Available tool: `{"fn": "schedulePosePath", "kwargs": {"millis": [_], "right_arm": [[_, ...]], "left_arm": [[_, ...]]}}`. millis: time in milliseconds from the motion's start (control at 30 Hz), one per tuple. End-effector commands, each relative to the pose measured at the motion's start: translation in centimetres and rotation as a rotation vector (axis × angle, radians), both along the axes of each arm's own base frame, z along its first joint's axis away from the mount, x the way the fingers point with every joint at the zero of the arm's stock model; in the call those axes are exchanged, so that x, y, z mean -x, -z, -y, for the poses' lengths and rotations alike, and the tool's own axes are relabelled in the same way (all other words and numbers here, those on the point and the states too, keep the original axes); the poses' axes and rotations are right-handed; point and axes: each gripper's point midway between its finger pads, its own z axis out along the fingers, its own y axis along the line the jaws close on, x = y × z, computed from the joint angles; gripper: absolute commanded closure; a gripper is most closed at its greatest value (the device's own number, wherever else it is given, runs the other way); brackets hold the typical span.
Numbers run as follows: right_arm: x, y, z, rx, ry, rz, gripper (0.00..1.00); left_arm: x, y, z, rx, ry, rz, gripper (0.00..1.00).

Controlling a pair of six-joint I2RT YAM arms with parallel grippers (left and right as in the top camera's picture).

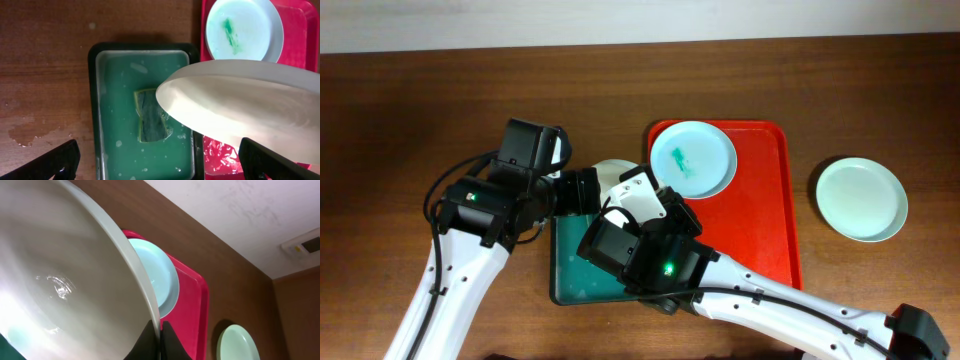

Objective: Clean dirty plates on tray and stack at the side

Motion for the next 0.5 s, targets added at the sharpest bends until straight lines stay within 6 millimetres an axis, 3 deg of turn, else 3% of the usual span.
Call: {"fn": "schedulePosePath", "kwargs": {"millis": [0,467], "right_arm": [[-0.31,-3.31,0.54,0.034,0.019,0.12,0.96],[-0.49,-3.74,0.51,0.008,0.039,0.15,0.96]], "left_arm": [[-0.16,-0.45,0.0,-0.002,0.012,0.017,0.01],[-0.16,-0.45,0.0,-0.002,0.012,0.017,0.01]]}}
